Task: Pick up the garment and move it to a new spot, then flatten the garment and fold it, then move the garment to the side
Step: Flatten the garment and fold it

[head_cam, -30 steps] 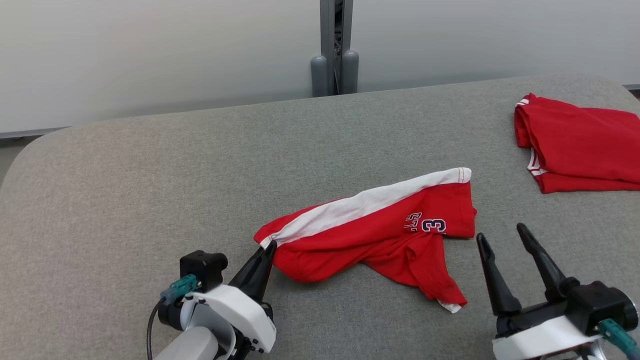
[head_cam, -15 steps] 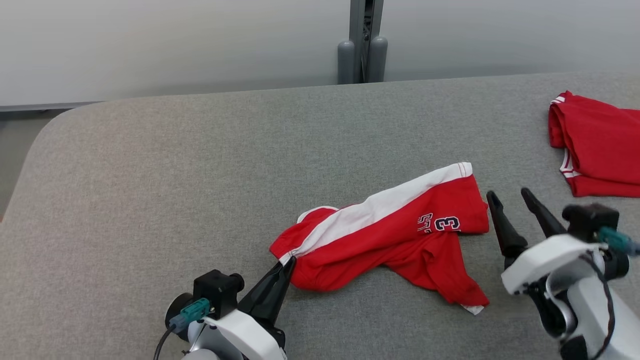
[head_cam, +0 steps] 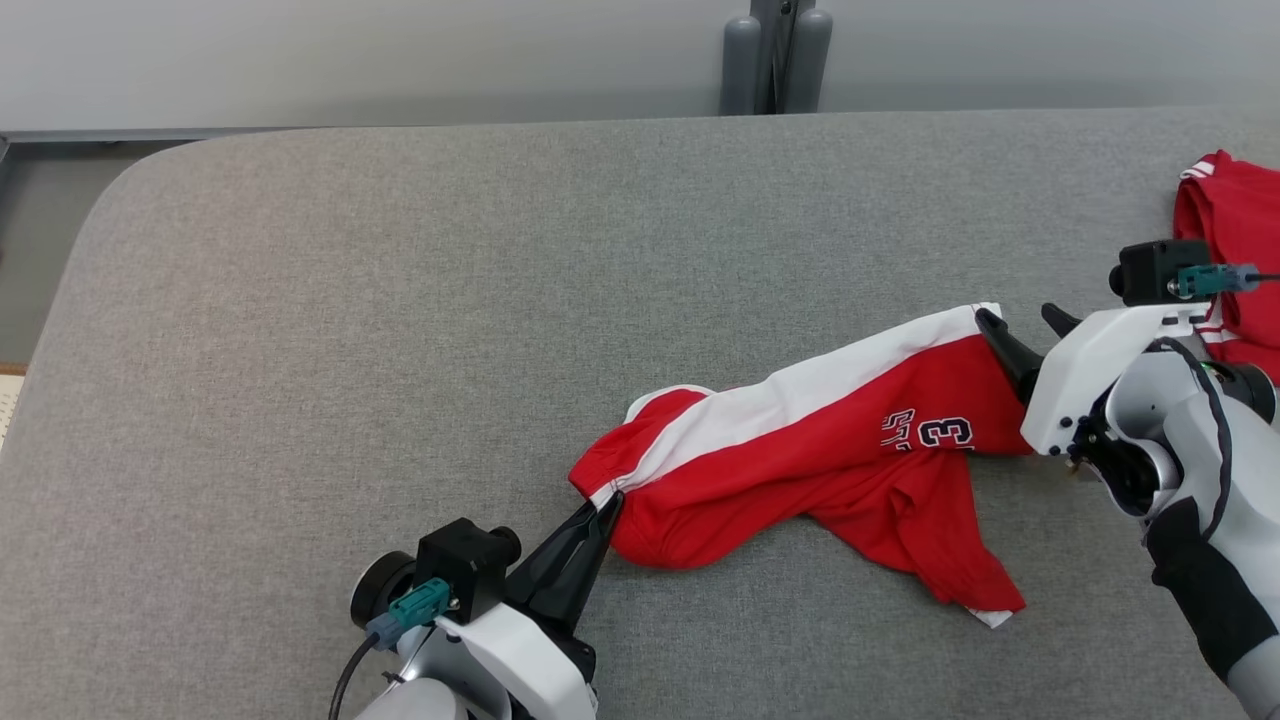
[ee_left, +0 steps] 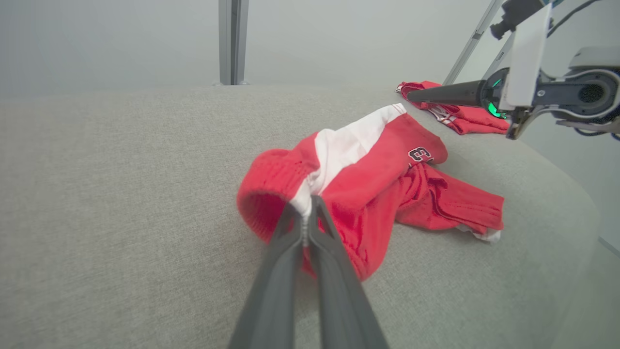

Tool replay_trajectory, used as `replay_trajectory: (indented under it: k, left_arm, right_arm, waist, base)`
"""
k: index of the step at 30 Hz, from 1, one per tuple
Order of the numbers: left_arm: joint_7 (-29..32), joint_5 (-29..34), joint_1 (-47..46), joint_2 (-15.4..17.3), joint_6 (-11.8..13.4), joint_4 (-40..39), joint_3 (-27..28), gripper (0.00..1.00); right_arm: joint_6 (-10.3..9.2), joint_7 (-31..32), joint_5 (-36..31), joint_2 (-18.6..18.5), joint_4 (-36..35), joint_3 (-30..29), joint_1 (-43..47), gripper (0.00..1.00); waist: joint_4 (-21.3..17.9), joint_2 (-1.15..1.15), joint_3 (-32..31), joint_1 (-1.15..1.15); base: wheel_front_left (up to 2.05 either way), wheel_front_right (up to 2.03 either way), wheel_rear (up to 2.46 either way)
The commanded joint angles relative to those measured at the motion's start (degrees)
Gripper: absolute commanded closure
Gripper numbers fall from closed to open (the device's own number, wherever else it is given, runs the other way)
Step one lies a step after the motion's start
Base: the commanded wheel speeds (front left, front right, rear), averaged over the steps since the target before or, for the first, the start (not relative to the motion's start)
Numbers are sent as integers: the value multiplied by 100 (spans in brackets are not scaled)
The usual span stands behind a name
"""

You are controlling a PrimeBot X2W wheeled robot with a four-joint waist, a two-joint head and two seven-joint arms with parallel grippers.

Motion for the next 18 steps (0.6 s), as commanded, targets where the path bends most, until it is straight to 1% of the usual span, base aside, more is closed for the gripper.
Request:
replay_trajectory:
  k: [1, 5, 10, 11, 12, 13, 18]
  left_arm:
    - [8, 44, -66, 38, 31, -34, 1, 100]
    - [50, 97, -170, 46, 85, -156, -10, 100]
    - [113, 107, -264, 15, 55, -259, -62, 100]
    - [130, 125, -284, 11, 55, -264, -75, 100]
    - [137, 142, -290, 9, 59, -261, -84, 100]
    - [144, 148, -285, 6, 61, -254, -94, 100]
    - [102, 116, -254, 46, 96, -196, -61, 100]
  right_arm:
    - [-2, 79, 75, -15, 82, 64, -133, 0]
    - [-2, 353, 242, -49, 380, 316, -461, 0]
    - [-2, 556, 440, -25, 631, 582, -750, 0]
    - [-2, 562, 490, -16, 648, 622, -775, 38]
    - [-2, 556, 542, -21, 645, 675, -794, 56]
    - [-2, 527, 601, -15, 605, 740, -810, 100]
    - [-2, 279, 776, -163, 369, 1155, -752, 100]
  waist:
    - [45, 0, 68, 0]
    - [123, 0, 230, 0]
    - [196, 0, 410, 0]
    - [204, 0, 433, 0]
    - [210, 0, 447, 0]
    - [212, 0, 456, 0]
    - [169, 0, 362, 0]
  base:
    - [0, 0, 0]
    - [0, 0, 0]
    - [0, 0, 0]
    - [0, 0, 0]
    - [0, 0, 0]
    - [0, 0, 0]
    - [0, 0, 0]
